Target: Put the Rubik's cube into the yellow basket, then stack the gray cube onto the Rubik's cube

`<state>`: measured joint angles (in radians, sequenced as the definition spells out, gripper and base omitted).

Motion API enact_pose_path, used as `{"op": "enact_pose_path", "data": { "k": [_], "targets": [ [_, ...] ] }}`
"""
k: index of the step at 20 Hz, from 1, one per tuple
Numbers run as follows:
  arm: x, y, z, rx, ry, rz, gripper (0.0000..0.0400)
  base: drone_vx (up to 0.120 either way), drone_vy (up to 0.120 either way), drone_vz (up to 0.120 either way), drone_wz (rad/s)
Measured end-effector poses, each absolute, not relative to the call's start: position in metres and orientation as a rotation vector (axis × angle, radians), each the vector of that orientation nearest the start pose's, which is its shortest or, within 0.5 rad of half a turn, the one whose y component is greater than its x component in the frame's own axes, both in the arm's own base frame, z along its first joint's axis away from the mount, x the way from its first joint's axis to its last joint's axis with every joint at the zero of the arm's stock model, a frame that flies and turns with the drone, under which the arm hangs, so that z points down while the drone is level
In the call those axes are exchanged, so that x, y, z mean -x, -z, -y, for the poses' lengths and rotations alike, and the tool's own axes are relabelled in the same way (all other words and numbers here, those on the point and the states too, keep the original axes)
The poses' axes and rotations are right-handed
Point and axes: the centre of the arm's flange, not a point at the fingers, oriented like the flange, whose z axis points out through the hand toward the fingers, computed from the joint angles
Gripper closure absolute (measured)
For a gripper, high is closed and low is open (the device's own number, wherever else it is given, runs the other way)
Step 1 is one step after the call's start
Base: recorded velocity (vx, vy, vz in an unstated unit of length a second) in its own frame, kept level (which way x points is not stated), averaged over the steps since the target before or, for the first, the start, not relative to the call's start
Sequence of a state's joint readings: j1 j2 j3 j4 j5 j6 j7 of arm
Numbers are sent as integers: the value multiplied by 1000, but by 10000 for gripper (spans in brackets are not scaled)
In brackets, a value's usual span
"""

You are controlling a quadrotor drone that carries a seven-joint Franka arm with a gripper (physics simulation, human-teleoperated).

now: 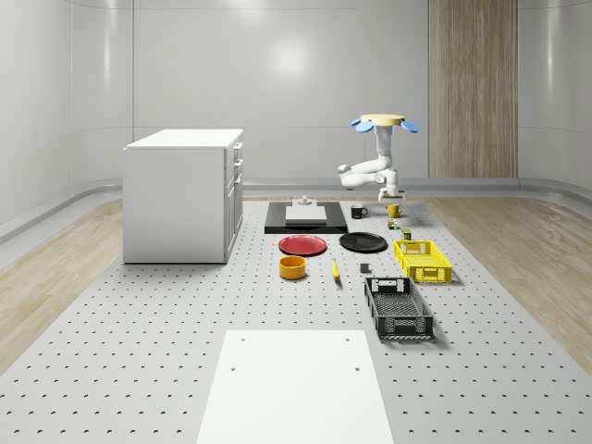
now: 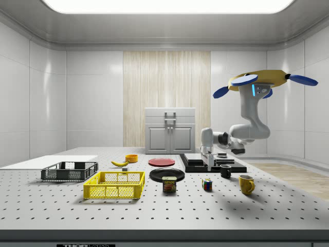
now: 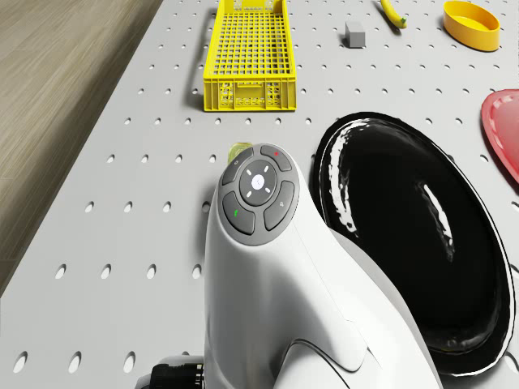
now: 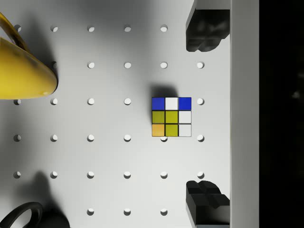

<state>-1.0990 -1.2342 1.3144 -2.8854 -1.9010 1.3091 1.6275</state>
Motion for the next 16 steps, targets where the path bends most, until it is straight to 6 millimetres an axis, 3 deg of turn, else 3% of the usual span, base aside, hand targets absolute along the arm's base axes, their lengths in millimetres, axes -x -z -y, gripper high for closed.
{"op": "enact_pose_path", "data": {
  "k": [7,16],
  "targets": [
    [-307,-491,0,-1,-785,2,0,0,0,-120,0],
    [-307,-516,0,-1,-785,2,0,0,0,-4,0]
  ]
}}
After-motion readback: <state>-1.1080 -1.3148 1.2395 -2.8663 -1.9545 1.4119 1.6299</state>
